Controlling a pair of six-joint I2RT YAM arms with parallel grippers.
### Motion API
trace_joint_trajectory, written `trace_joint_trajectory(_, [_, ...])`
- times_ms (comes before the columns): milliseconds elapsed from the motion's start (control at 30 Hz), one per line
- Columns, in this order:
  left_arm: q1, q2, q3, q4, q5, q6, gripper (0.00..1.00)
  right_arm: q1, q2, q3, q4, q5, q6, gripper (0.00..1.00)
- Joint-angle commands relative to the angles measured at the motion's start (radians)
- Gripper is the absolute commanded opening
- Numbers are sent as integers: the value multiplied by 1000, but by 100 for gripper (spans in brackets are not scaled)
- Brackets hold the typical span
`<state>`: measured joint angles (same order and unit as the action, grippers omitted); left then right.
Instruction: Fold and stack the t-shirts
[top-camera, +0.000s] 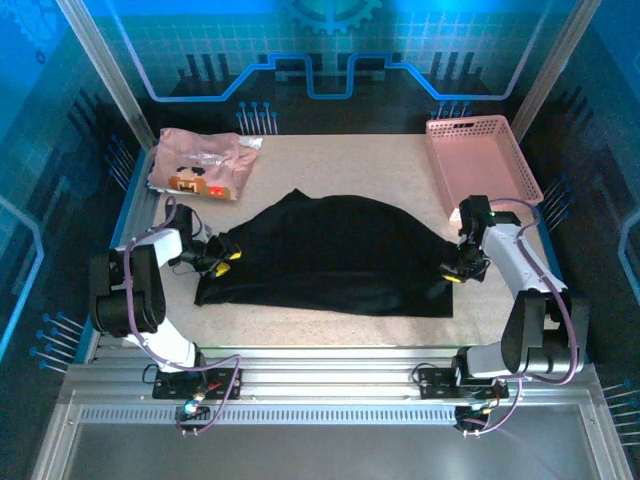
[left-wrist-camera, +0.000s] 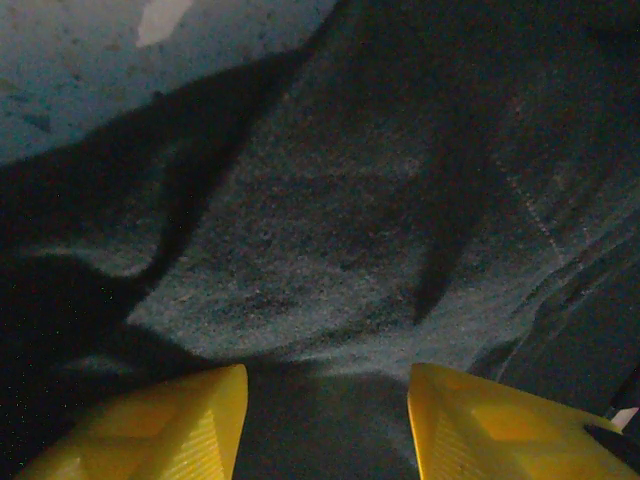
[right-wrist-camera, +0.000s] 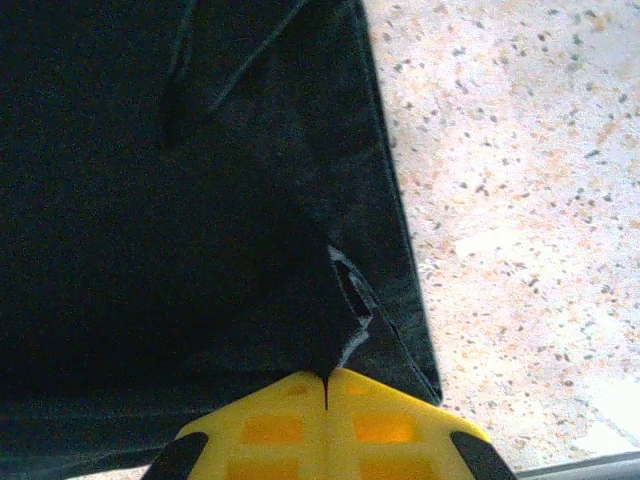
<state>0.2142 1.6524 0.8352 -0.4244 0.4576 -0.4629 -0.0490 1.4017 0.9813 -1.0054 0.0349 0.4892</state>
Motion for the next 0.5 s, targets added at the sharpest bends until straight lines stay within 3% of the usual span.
trace_joint_trajectory(0, [17, 29, 7, -42, -67, 38, 49, -41, 50, 29, -26, 32, -26, 0])
trace_joint_trajectory(400, [16, 58, 56, -10, -67, 20, 51, -48, 370, 184, 79, 12, -51, 0])
trace_joint_trajectory(467, [16, 50, 76, -25, -67, 20, 53, -48, 377, 198, 86, 9, -56, 9])
